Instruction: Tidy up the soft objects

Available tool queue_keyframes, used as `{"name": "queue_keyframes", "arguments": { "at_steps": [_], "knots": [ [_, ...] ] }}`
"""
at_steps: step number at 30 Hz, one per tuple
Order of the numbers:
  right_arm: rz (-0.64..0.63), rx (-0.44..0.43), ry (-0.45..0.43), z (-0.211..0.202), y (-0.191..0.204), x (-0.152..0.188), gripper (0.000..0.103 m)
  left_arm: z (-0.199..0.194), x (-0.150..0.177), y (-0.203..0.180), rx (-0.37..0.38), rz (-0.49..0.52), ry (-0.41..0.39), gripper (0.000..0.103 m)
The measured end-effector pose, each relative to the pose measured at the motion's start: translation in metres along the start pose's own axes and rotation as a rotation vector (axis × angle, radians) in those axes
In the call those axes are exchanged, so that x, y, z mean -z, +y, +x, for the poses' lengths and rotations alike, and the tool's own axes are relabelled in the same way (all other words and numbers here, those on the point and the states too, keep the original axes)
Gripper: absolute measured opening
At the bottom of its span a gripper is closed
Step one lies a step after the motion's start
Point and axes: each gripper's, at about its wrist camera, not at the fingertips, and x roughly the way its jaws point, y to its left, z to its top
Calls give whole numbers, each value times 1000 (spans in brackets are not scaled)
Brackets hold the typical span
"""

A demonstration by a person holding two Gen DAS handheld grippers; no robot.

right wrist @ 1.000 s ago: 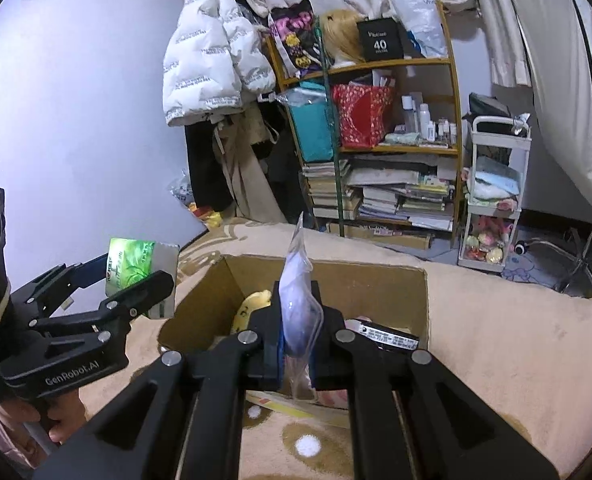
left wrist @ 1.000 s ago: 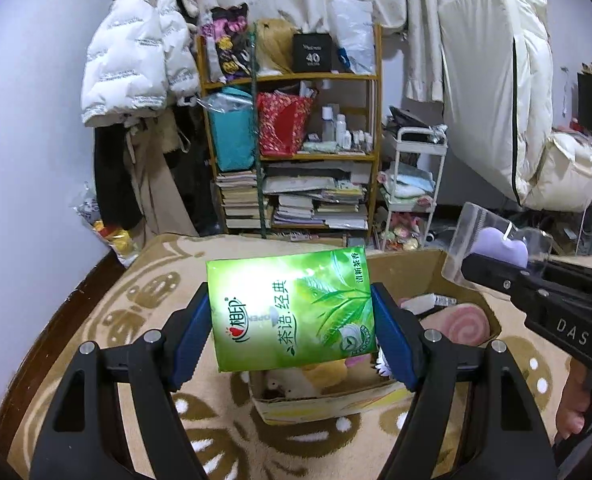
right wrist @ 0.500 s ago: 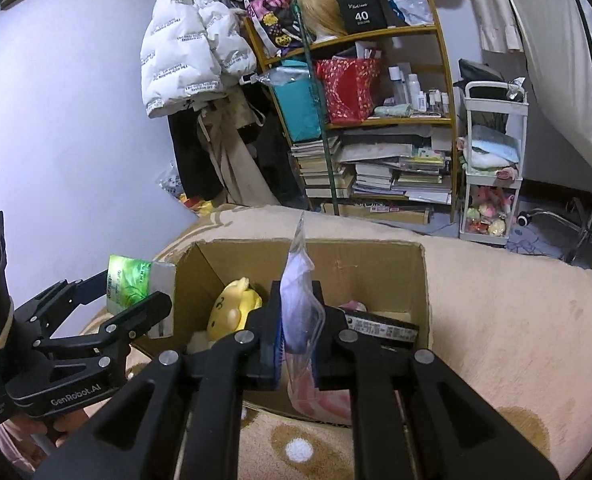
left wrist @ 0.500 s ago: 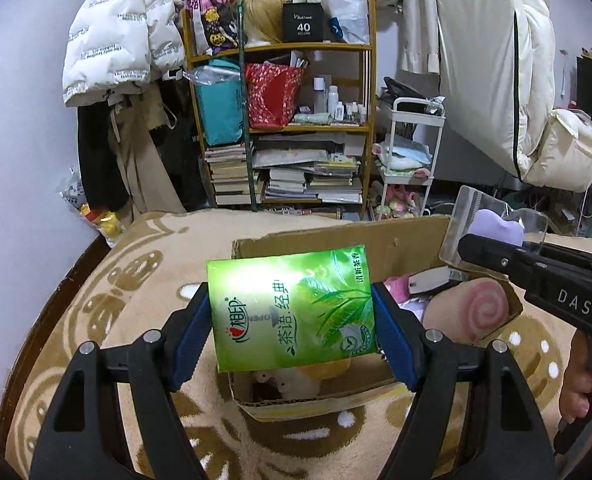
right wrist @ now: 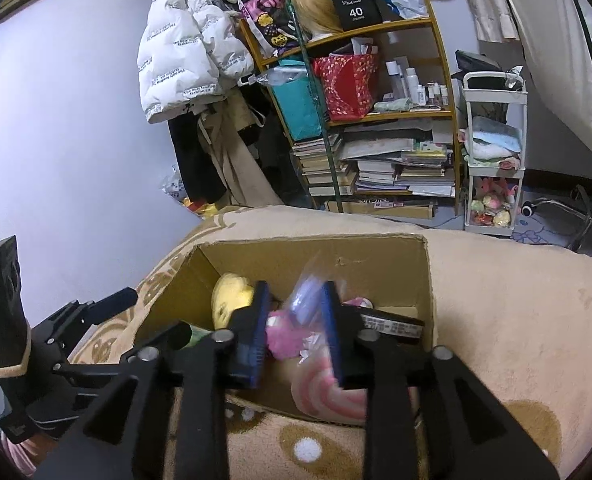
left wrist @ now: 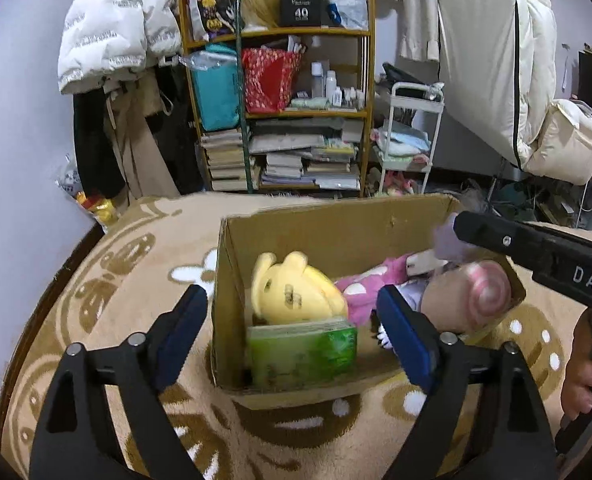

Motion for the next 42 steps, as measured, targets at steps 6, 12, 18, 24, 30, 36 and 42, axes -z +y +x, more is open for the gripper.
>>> {"name": "queue_keyframes", "arguments": {
  "at_steps": [6, 12, 18, 24, 30, 36, 42],
  "knots": [
    [1, 10, -31, -12, 3, -1, 57, -13, 0, 3, -27, -5, -31, 95],
    [18, 26, -35, -24, 2, 1, 72, -28, 7, 7, -64, -15, -25, 95],
    [23, 40, -50, -44, 4, 5, 87, -54, 12, 12, -103, -35, -50, 101],
    [4, 58, -95, -72, 9, 9, 100, -85, 20, 10, -137, -31, -90, 102],
    [-13, 68, -134, -100, 15, 14, 103, -110, 24, 7, -152, -12, -104, 102],
    [-39, 92, -138, -118, 20, 23, 103, -126, 35, 4, -152, -4, -99, 102],
    [-16, 96, -130, -129, 17, 40, 103, -139, 45, -4, -181, 40, -116, 102]
  ]
}}
